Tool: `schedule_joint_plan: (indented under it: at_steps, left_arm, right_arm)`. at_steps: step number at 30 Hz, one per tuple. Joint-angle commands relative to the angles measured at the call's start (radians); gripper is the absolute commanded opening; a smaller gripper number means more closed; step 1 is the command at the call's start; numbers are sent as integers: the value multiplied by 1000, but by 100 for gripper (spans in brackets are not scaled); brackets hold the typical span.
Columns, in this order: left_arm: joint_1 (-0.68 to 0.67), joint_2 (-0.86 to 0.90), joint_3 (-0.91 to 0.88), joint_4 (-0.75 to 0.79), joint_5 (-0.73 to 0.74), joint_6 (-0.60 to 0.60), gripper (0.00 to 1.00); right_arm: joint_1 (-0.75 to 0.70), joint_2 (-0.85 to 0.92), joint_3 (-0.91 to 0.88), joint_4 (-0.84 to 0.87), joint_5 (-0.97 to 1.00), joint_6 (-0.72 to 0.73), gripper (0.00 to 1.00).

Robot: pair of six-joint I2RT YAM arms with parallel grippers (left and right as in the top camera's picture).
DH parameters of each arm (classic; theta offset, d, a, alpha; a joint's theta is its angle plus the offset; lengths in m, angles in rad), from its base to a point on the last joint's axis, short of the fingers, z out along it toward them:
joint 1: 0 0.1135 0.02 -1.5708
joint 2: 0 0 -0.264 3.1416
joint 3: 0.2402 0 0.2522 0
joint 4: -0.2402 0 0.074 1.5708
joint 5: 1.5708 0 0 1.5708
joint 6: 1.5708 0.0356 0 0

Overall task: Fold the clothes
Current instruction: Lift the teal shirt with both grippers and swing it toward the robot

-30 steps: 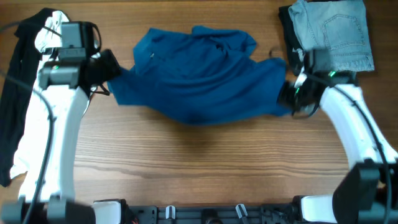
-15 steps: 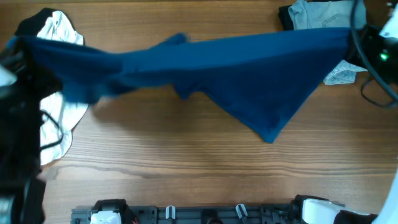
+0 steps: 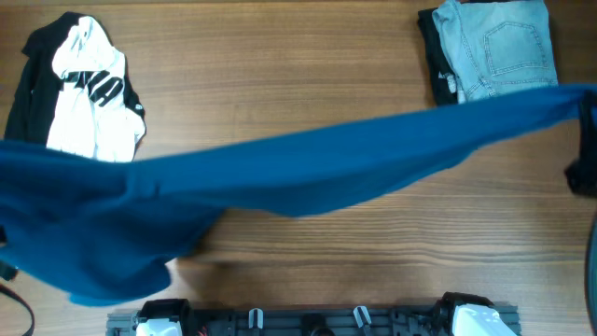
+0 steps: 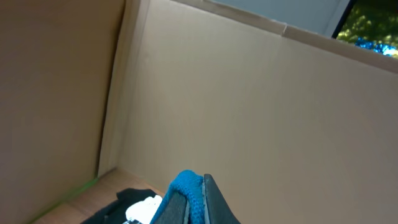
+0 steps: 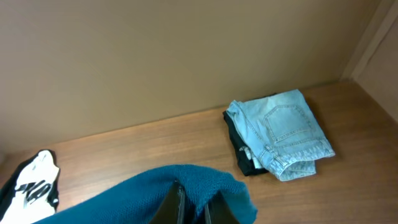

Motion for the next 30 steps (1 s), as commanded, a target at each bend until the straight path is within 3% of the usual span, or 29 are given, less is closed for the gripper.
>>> schedule_joint_plan:
  at_steps: [1, 9, 19, 30]
  left_arm:
    - [6, 6, 22, 8, -63, 39, 4]
    - [5, 60, 39, 85, -80, 69, 4]
    - [5, 60, 402, -70, -35, 69, 4]
    - [5, 90, 438, -91, -35, 69, 4]
  right_arm:
    - [-10, 4, 10, -13, -1, -29, 4]
    - [-10, 58, 33, -5, -71, -44, 4]
    - [-10, -7, 401, -116, -50, -45, 4]
    - [-10, -9, 320, -116, -4, -46, 4]
